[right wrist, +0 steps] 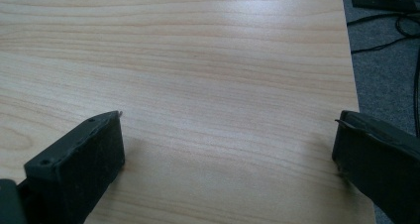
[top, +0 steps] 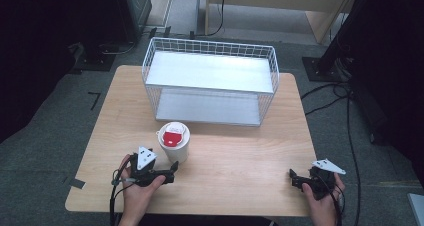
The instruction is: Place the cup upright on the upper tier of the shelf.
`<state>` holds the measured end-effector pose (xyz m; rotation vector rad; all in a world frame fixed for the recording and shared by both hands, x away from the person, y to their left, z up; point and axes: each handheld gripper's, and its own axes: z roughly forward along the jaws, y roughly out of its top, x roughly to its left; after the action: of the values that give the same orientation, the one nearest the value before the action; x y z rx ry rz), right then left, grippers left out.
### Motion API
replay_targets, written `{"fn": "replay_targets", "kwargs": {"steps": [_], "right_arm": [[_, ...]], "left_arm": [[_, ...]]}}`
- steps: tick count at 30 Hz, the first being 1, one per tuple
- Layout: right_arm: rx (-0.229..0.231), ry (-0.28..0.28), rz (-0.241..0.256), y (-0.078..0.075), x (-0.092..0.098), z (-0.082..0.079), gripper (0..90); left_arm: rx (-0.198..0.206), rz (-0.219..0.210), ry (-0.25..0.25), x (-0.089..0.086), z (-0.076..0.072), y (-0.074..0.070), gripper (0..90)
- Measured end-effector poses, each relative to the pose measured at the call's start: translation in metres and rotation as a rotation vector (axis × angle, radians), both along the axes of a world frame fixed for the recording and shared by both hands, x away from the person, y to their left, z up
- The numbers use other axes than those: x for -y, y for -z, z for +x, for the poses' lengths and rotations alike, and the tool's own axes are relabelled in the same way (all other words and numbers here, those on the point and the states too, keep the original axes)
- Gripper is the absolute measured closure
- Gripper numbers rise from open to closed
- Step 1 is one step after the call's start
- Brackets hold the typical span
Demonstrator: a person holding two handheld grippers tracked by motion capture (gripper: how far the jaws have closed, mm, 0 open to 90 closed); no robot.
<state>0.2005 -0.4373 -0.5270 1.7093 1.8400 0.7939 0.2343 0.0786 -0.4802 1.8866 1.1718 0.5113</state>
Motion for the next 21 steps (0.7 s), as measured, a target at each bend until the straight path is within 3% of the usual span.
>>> {"fn": "replay_targets", "kwargs": {"steps": [16, 21], "right_arm": [[-0.001, 0.0, 0.001, 0.0, 0.0, 0.0, 0.0], [-0.001, 0.0, 0.001, 0.0, 0.0, 0.0, 0.0]], "left_arm": [[0.007, -0.017, 0.022, 0.02, 0.013, 0.0, 0.0], [0.03, -0.032, 0.016, 0.026, 0.017, -0.003, 1.1]]}}
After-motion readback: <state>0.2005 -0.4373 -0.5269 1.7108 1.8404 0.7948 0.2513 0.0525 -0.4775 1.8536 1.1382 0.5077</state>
